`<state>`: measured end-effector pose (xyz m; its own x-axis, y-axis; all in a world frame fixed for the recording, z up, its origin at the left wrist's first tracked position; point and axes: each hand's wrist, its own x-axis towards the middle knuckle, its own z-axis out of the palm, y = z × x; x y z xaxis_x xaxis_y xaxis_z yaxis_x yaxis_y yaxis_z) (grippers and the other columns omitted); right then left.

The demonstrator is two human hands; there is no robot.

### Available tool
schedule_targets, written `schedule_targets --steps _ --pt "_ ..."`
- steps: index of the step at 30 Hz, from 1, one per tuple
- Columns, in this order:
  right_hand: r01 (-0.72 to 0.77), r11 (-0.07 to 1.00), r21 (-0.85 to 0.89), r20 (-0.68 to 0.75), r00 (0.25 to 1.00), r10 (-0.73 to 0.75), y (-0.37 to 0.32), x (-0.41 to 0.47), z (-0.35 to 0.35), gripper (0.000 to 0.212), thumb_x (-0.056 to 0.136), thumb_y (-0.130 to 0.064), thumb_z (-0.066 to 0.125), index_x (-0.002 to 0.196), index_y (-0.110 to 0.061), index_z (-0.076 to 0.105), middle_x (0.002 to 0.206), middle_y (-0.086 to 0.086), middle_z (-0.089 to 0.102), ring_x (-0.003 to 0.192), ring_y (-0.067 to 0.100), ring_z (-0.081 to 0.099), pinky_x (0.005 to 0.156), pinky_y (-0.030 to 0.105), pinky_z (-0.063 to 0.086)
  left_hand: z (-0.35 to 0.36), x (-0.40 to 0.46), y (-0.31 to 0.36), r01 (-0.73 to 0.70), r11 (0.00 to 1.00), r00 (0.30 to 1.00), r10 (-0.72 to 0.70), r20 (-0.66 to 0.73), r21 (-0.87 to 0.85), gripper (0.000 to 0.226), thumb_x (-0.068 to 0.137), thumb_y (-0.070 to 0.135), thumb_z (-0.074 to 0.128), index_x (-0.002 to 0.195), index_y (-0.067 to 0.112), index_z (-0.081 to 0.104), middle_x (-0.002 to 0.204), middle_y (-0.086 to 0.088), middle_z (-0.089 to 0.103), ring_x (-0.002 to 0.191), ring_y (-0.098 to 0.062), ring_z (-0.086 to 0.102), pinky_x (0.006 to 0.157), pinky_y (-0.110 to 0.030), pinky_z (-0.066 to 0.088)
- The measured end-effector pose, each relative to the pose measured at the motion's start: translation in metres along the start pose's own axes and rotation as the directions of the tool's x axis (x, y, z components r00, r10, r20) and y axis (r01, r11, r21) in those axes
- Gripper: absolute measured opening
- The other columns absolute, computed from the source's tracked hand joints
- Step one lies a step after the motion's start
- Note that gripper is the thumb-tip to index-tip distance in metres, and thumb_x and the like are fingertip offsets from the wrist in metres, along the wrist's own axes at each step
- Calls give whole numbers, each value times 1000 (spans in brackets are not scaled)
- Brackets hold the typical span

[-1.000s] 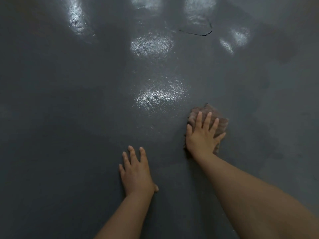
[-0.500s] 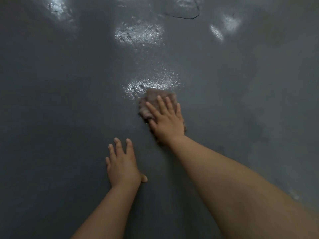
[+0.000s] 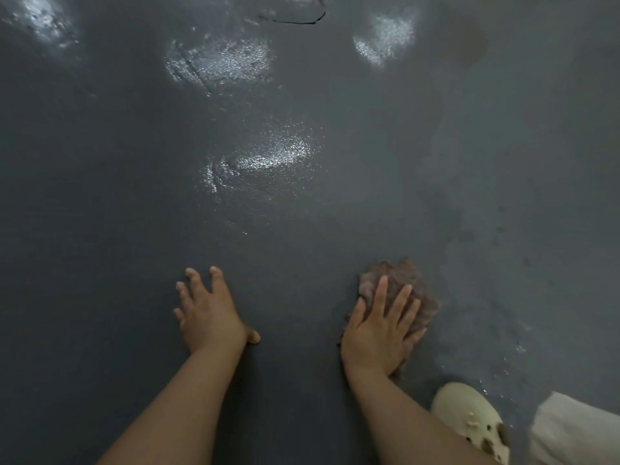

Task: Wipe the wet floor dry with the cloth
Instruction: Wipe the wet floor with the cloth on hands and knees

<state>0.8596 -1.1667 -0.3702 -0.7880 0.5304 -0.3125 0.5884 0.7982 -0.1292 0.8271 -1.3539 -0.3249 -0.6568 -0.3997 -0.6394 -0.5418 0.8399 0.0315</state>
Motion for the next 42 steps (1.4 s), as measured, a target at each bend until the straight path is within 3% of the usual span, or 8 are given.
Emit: schedule_targets --steps 5,8,12,17,22,28,34,42 --pt "-46 998 -43 46 998 48 -13 45 -14 56 99 -47 25 150 -38 2 159 2 -10 146 25 -13 112 55 -8 -5 0 14 21 992 996 -31 80 126 123 72 31 81 149 10 -13 153 -22 -19 144 -37 -9 115 -50 7" --pt "55 997 -51 42 998 -53 -31 98 -29 56 99 -49 21 150 -38 0 159 1 -12 145 25 -14 113 57 -7 -3 -1 31 -119 984 993 115 40 131 116 80 26 74 148 24 -20 153 -21 -22 145 -34 -11 116 -49 4" --pt "218 972 -91 69 975 -212 -43 165 -53 56 99 -50 21 150 -37 3 159 1 -10 146 25 -13 114 56 -7 -7 -4 80 -329 937 944 325 51 118 127 69 45 80 147 31 -19 154 -15 -22 145 -32 -11 117 -45 5" --pt "283 957 -63 -28 958 -285 -23 126 -33 64 90 -57 6 150 -35 5 160 4 -3 146 25 -6 114 52 -7 4 -5 129 -411 890 912 397 108 199 126 67 51 78 148 32 -17 154 -15 -25 144 -36 -13 116 -50 3" --pt "284 955 -84 26 959 -283 -24 129 -35 76 77 -57 -8 150 -37 3 160 1 -7 146 25 -10 112 52 -10 10 -5 148 -386 890 922 367 123 242 123 69 47 78 148 32 -15 153 -17 -26 142 -43 -14 115 -54 6" --pt "469 871 -150 22 882 -471 -68 233 -64 55 98 -50 27 149 -40 10 160 0 -5 146 26 -11 112 55 -9 12 -5 152 -374 896 927 356 117 238 123 69 45 79 148 33 -14 152 -18 -25 141 -43 -15 115 -55 6" --pt "544 815 -198 118 839 -531 -105 300 -86 57 95 -59 25 147 -47 6 159 0 -12 143 36 -17 111 61 -8 16 -1 153 -374 891 927 360 102 256 123 70 46 78 147 33 -18 152 -18 -27 141 -43 -16 116 -54 6" --pt "474 865 -165 64 880 -470 -77 279 -84 54 98 -50 25 148 -45 6 160 -2 -6 145 32 -12 116 49 -6 14 0 151 -379 893 926 366 97 243 125 64 48 81 148 34 -11 153 -16 -22 142 -42 -13 115 -55 9"
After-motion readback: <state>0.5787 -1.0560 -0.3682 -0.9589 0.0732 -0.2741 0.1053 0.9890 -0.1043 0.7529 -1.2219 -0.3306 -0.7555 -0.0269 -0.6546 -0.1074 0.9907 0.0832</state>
